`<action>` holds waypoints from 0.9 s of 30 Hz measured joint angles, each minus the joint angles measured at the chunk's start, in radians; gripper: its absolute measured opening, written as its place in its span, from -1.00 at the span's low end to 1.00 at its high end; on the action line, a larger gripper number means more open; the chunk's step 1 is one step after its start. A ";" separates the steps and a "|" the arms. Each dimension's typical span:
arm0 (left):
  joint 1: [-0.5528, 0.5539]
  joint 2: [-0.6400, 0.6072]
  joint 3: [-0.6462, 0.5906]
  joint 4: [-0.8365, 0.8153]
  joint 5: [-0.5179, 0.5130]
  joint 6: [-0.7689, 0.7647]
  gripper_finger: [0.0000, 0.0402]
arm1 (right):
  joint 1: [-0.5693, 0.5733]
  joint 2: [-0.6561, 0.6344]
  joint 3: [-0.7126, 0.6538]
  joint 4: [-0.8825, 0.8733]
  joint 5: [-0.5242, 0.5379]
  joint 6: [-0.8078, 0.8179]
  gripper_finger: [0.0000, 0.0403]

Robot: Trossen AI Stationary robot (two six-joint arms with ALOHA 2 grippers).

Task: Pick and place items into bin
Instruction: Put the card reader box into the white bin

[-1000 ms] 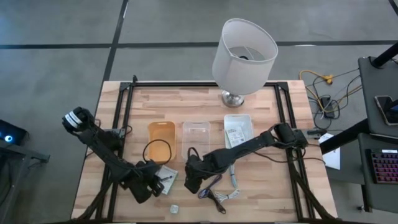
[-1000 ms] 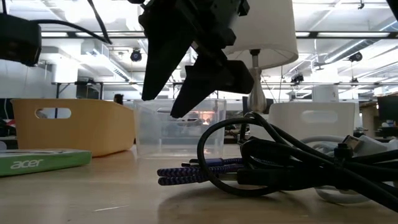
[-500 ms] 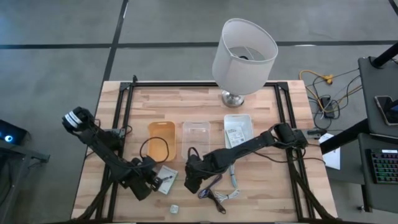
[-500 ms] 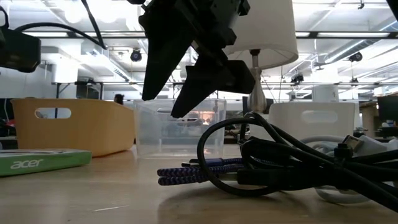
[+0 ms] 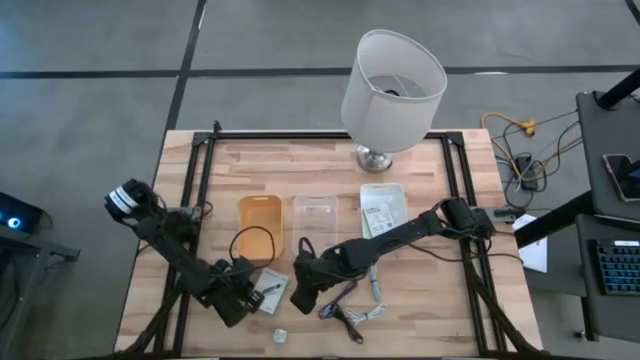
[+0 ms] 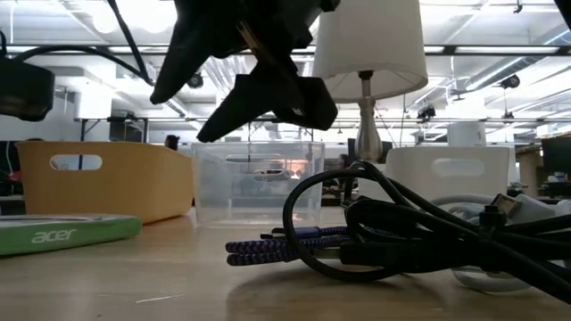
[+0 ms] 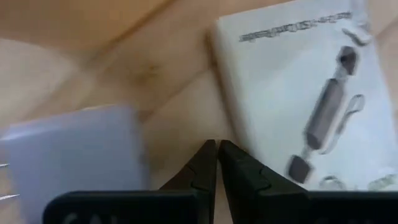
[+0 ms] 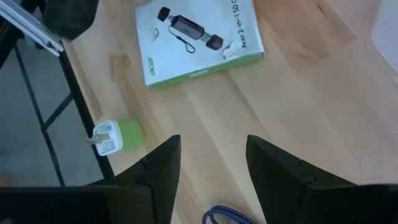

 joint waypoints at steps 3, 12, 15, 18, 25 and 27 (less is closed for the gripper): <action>0.000 0.000 0.015 0.023 -0.008 0.001 -0.94 | 0.000 0.002 -0.012 0.001 -0.009 0.000 -0.16; 0.005 0.009 0.011 0.175 -0.046 0.002 -0.94 | 0.003 0.091 -0.017 0.020 -0.107 0.076 -0.16; 0.007 0.027 0.017 0.191 -0.057 0.002 -0.94 | 0.002 0.093 -0.017 0.033 -0.087 0.064 -0.16; 0.007 0.038 0.032 0.215 -0.058 0.002 -0.94 | 0.002 0.104 -0.018 0.036 -0.055 0.057 -0.16; 0.017 0.034 0.092 0.207 -0.161 0.050 -0.94 | 0.004 0.111 -0.019 0.039 -0.015 0.021 -0.17; 0.022 0.036 0.100 0.208 -0.162 0.071 -0.94 | 0.005 0.111 -0.020 0.039 -0.007 0.001 -0.21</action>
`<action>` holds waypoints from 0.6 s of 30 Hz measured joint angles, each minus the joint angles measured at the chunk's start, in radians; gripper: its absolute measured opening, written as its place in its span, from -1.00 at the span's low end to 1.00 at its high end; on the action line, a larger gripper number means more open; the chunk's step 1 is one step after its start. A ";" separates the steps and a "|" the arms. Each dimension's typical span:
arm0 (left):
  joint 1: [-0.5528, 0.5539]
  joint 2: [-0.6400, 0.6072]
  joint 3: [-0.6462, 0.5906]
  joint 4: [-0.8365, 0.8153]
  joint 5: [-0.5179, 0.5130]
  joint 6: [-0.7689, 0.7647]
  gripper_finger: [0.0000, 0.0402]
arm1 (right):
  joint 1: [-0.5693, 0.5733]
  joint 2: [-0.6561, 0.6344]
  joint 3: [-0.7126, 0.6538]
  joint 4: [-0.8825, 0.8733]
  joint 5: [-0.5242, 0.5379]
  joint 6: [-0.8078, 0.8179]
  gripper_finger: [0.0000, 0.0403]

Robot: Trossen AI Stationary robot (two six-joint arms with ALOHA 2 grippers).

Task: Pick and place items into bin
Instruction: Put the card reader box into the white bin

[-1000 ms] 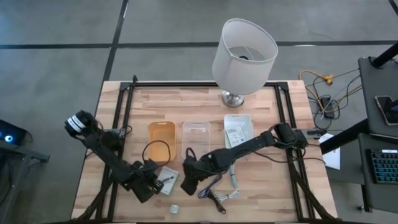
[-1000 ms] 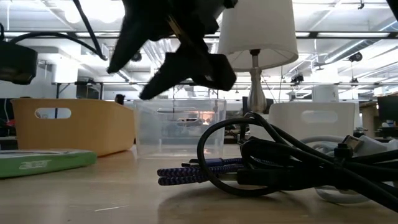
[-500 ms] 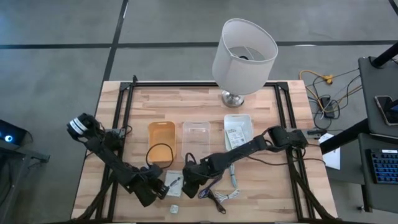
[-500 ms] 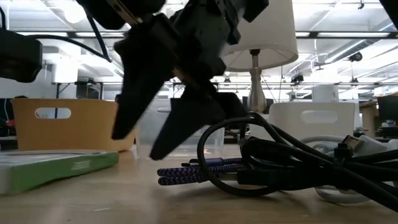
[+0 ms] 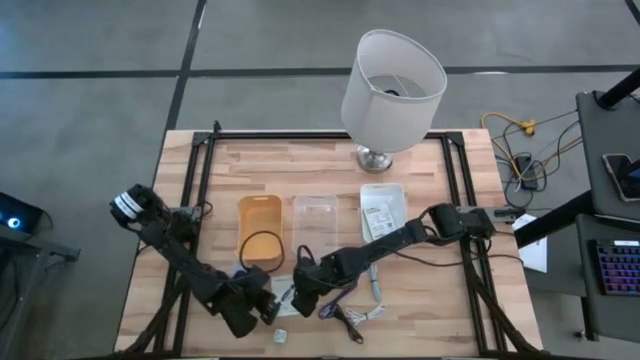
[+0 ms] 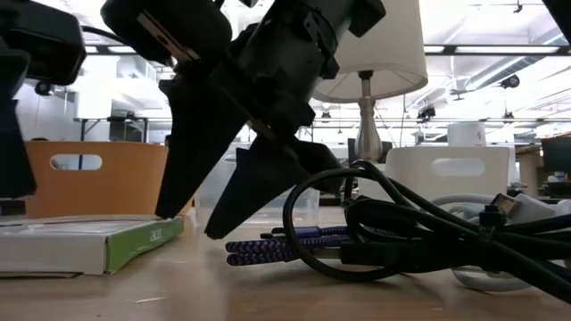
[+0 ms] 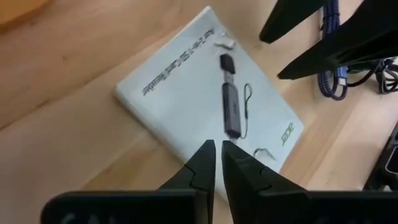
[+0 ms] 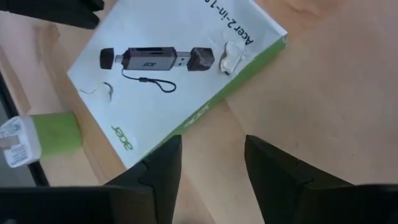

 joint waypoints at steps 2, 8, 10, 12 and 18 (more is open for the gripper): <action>0.003 0.004 0.001 0.000 -0.001 0.008 -0.94 | 0.000 0.000 -0.001 0.001 -0.001 -0.004 -0.27; 0.002 0.042 -0.007 0.016 0.037 0.001 -0.94 | 0.000 0.000 -0.004 0.015 -0.045 -0.026 -0.50; 0.002 0.054 -0.006 0.043 0.041 0.001 -0.94 | 0.000 0.000 -0.004 0.031 -0.071 -0.017 -0.56; 0.002 0.058 -0.005 0.054 0.042 0.001 -0.94 | 0.001 0.000 -0.004 0.050 -0.089 -0.011 -0.60; 0.002 0.058 -0.010 0.052 0.064 0.008 -0.94 | 0.003 0.000 -0.004 0.082 -0.098 -0.011 -0.65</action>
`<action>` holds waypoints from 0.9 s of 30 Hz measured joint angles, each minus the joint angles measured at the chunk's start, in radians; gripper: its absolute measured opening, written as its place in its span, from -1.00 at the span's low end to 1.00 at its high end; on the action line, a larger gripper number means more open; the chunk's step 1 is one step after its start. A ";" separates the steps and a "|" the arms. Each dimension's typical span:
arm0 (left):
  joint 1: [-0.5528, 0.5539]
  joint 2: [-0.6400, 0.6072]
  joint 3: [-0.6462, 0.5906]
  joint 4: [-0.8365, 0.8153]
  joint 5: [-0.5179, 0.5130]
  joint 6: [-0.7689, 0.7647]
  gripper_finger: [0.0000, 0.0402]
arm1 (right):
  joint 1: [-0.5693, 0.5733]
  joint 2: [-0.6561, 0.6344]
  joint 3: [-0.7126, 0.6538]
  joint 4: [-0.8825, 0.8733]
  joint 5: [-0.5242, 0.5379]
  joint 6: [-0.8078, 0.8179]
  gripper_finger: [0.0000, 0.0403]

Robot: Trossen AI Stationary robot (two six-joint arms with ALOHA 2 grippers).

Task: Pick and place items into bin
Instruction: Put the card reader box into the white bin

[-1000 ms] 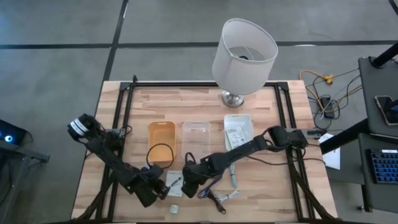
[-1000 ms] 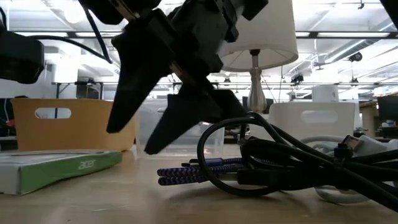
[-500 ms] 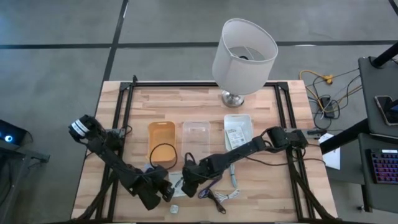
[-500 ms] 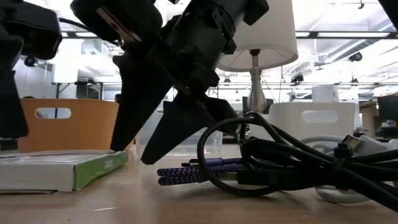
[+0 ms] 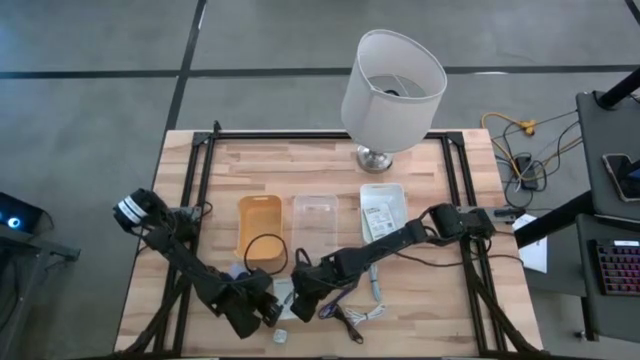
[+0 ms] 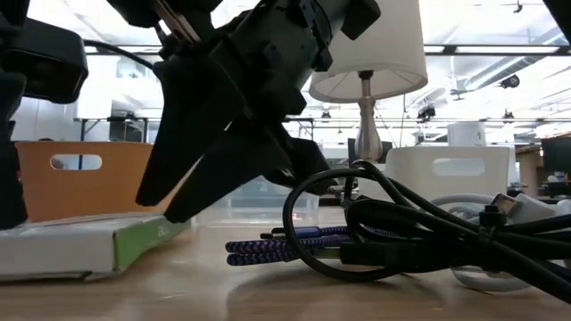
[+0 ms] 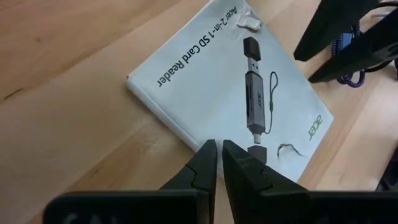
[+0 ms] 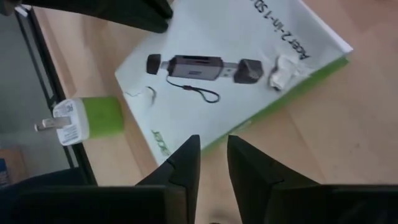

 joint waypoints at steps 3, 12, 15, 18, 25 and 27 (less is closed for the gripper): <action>-0.009 -0.001 -0.005 -0.002 0.023 0.000 -0.94 | 0.000 0.000 0.000 0.002 0.005 -0.001 -0.63; -0.018 -0.001 -0.008 -0.020 0.047 -0.005 -0.94 | 0.000 0.000 0.000 0.066 -0.009 0.033 -0.45; -0.019 0.000 -0.011 -0.026 0.060 -0.005 -0.94 | 0.000 -0.002 0.000 0.098 -0.016 0.043 -0.38; -0.019 0.000 -0.011 -0.026 0.060 -0.005 -0.94 | 0.000 -0.001 0.000 0.100 -0.016 0.044 -0.31; -0.019 0.001 -0.013 -0.026 0.060 -0.006 -0.94 | -0.001 0.001 0.000 0.104 0.029 0.043 -0.21; -0.019 0.001 -0.015 -0.026 0.062 -0.006 -0.94 | -0.004 0.002 0.000 0.097 0.033 0.045 -0.19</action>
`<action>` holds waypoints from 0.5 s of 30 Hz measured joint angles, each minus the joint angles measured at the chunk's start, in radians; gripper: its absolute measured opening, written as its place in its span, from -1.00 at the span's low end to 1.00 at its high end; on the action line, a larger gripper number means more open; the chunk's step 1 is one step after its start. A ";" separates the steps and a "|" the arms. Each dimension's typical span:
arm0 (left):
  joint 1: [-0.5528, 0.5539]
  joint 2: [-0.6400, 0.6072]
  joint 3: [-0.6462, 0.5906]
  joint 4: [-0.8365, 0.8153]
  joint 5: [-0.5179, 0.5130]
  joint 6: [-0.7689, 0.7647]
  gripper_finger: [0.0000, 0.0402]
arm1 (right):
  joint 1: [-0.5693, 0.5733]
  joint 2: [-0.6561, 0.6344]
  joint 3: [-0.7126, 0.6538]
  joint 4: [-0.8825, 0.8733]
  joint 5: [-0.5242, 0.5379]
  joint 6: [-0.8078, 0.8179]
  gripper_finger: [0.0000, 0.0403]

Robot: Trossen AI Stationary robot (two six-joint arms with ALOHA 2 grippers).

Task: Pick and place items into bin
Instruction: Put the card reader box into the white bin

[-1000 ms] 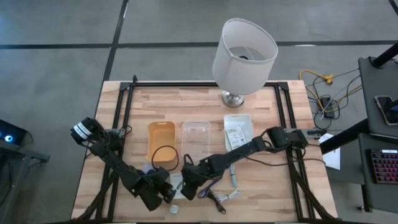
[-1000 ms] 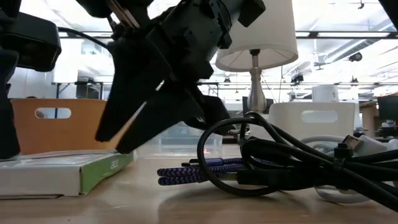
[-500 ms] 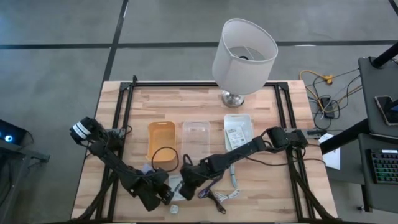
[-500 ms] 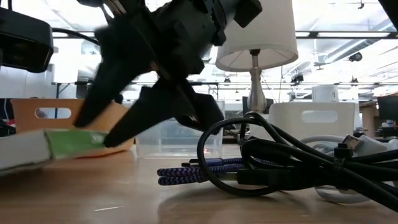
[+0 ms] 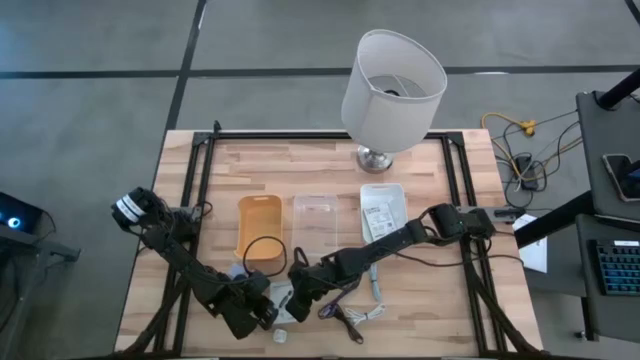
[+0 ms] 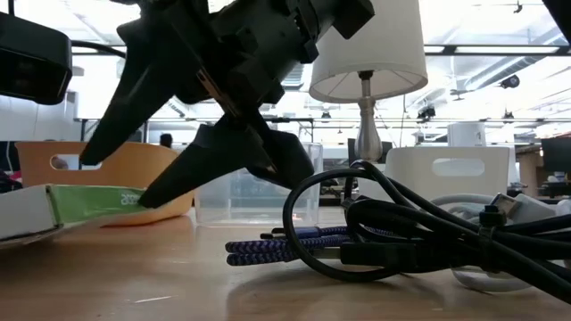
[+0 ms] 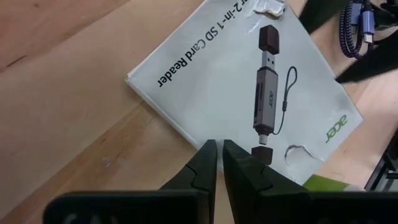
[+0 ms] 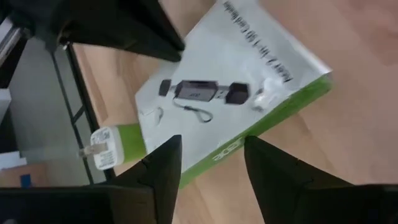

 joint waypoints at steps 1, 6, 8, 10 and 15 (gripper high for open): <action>0.000 0.000 0.000 0.000 0.000 0.000 -0.94 | 0.000 0.000 0.000 -0.003 0.001 0.003 -0.18; -0.001 0.001 -0.007 0.001 0.010 -0.001 -0.94 | -0.001 0.000 0.000 -0.031 0.005 0.015 -0.14; -0.001 0.001 -0.012 0.003 0.012 -0.001 -0.94 | -0.001 0.000 0.000 -0.043 0.005 0.017 -0.13; -0.002 0.001 -0.014 0.004 0.015 -0.001 -0.94 | -0.001 0.000 0.000 -0.047 0.005 0.018 -0.12; -0.002 0.001 -0.014 0.001 0.015 -0.001 -0.94 | -0.001 0.000 0.000 -0.008 0.004 0.053 -0.11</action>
